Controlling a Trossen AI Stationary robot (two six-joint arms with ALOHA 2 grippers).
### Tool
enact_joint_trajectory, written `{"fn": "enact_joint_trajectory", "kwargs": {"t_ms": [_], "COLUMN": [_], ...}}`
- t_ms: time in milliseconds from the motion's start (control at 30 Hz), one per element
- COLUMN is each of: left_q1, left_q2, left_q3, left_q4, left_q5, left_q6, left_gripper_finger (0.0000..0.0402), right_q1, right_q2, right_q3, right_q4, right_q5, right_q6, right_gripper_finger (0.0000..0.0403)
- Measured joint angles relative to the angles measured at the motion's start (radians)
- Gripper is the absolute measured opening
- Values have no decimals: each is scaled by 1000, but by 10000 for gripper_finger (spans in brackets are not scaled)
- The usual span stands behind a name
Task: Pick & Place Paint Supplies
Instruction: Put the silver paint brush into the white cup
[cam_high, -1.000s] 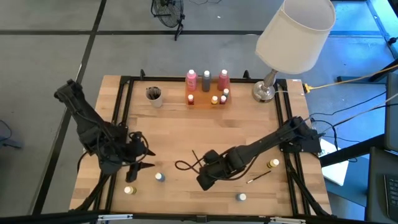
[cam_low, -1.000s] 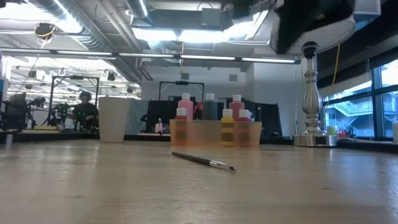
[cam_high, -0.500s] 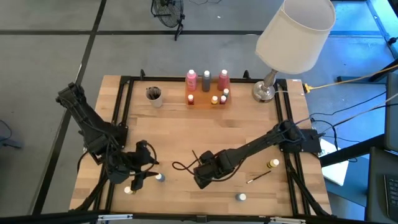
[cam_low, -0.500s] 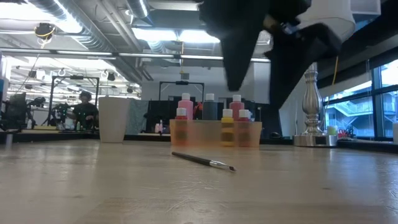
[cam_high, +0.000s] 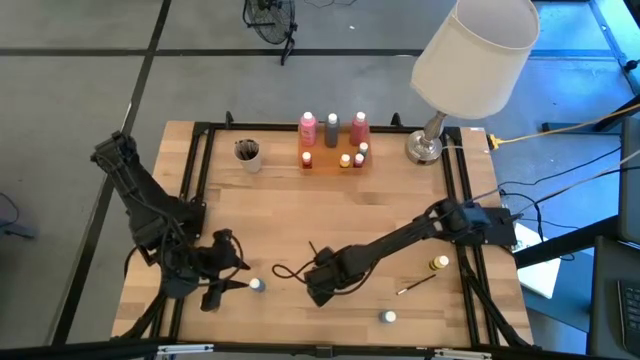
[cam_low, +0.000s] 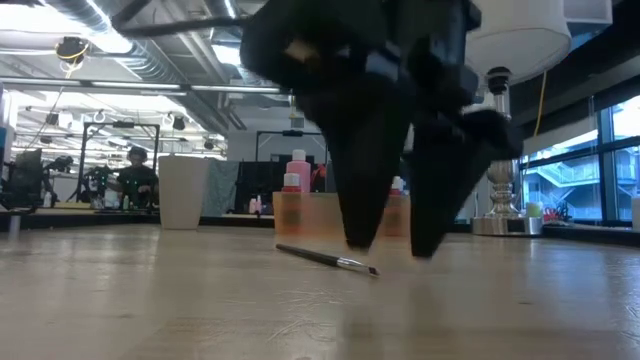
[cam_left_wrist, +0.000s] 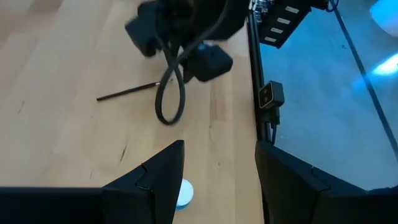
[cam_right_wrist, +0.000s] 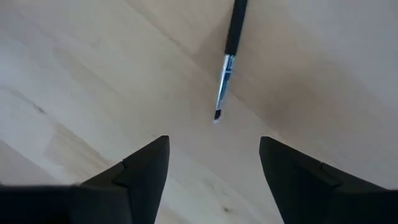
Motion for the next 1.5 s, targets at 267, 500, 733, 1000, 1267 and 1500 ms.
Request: {"fn": "enact_joint_trajectory", "kwargs": {"t_ms": [267,500,733,1000,1267,1500], "left_q1": [-11,-11,-11,-11,-11,-11], "left_q2": [0,0,0,0,0,0], "left_q3": [0,0,0,0,0,0], "left_q4": [-6,-7,-7,-10,-18,-18], "left_q5": [-30,-30,-30,-30,-33,-37], "left_q6": [22,24,24,25,25,25], "left_gripper_finger": [194,194,194,194,194,194], "right_q1": [-18,-57,-78,-73,-67,-67], "right_q2": [33,34,34,55,56,61], "right_q3": [3,3,3,5,5,5], "right_q4": [45,27,-17,-25,-35,-57], "right_q5": [-25,-38,-23,-53,-46,-61], "right_q6": [-21,-25,-29,-44,-37,-2], "right_gripper_finger": [250,249,233,218,217,217]}}
